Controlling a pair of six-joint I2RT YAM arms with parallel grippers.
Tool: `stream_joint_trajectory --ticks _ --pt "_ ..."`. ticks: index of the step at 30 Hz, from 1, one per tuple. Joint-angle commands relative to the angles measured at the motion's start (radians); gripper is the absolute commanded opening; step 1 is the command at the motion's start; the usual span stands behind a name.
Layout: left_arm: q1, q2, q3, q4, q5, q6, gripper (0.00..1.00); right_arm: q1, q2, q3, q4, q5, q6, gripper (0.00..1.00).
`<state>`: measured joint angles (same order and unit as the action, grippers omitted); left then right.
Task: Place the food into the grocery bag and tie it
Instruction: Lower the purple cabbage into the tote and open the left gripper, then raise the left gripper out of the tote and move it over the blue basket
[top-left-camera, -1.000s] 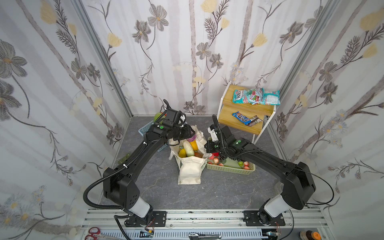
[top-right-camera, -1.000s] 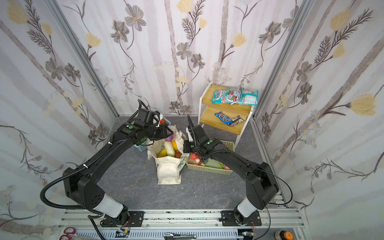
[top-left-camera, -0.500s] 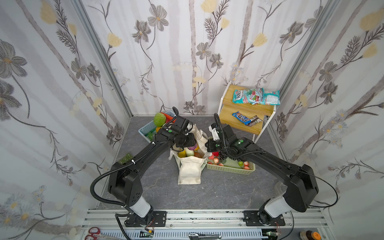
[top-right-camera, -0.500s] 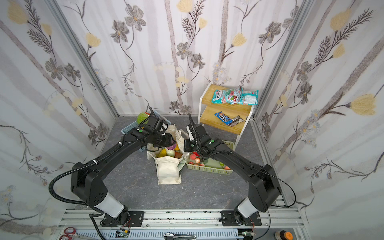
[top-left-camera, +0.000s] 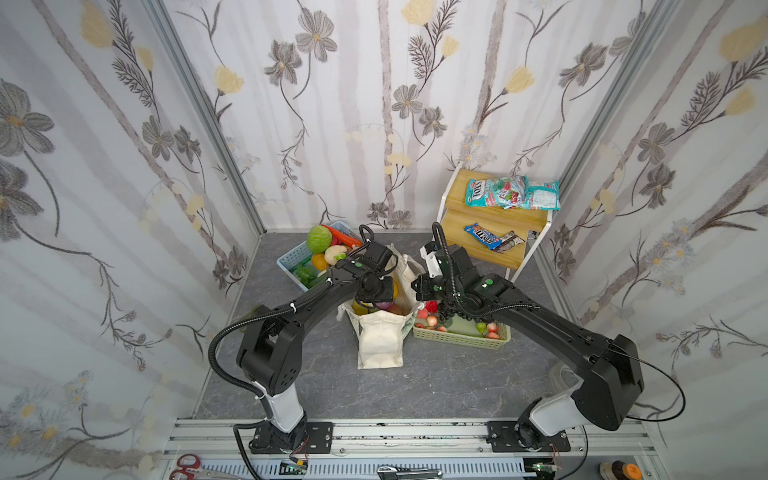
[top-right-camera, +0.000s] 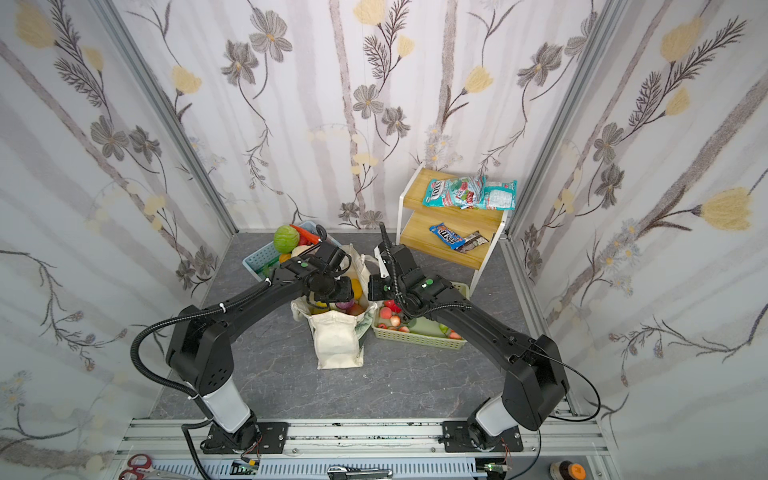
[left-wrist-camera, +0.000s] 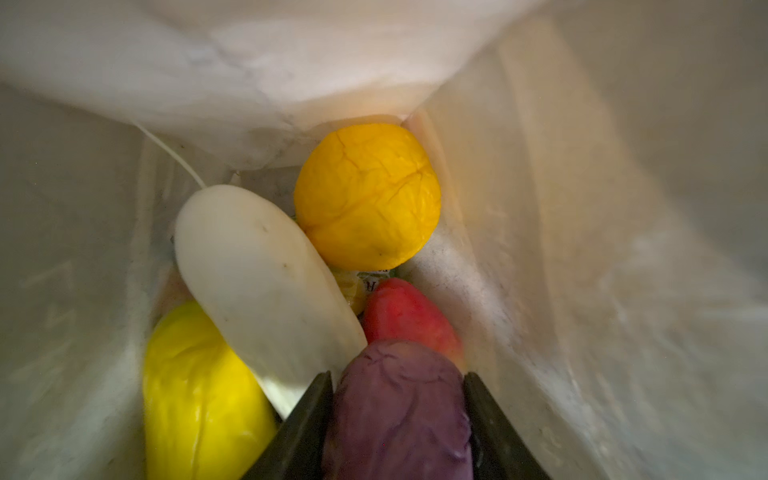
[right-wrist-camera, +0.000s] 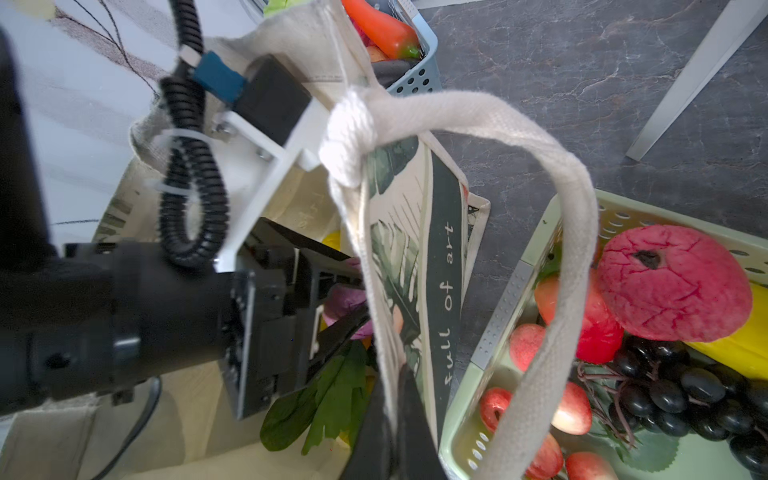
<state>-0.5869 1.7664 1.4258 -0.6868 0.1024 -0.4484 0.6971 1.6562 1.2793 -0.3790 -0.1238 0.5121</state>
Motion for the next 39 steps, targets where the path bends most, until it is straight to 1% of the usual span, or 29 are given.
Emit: stream_joint_trajectory --ticks 1,7,12,14,17,25,35,37,39 --pt "-0.003 0.029 -0.008 0.002 -0.042 -0.019 0.48 -0.001 -0.013 0.013 0.014 0.010 0.002 0.02" --pt "-0.009 0.082 -0.004 0.006 -0.052 -0.032 0.55 0.000 -0.015 0.009 0.009 0.013 0.003 0.02" --pt "-0.009 0.084 0.006 -0.011 -0.059 -0.031 0.67 -0.001 -0.012 0.008 0.009 0.013 0.002 0.02" --pt "-0.010 0.075 0.013 -0.016 -0.059 -0.029 0.70 -0.001 -0.010 0.009 0.009 0.012 0.002 0.02" --pt "-0.009 0.054 0.021 -0.031 -0.052 -0.028 0.72 -0.001 -0.003 0.015 0.009 0.009 -0.001 0.02" --pt "-0.007 -0.012 0.133 -0.084 -0.043 -0.014 0.77 -0.001 0.005 0.014 0.009 0.003 -0.005 0.02" --pt "0.011 -0.072 0.252 -0.144 -0.087 0.023 0.78 -0.001 0.001 -0.009 0.019 0.001 -0.006 0.02" --pt "0.021 -0.082 0.278 -0.155 -0.108 0.033 0.78 -0.001 0.001 -0.011 0.022 0.001 -0.007 0.02" --pt "0.035 -0.093 0.300 -0.163 -0.153 0.040 0.78 -0.002 0.001 -0.014 0.026 0.000 -0.007 0.02"
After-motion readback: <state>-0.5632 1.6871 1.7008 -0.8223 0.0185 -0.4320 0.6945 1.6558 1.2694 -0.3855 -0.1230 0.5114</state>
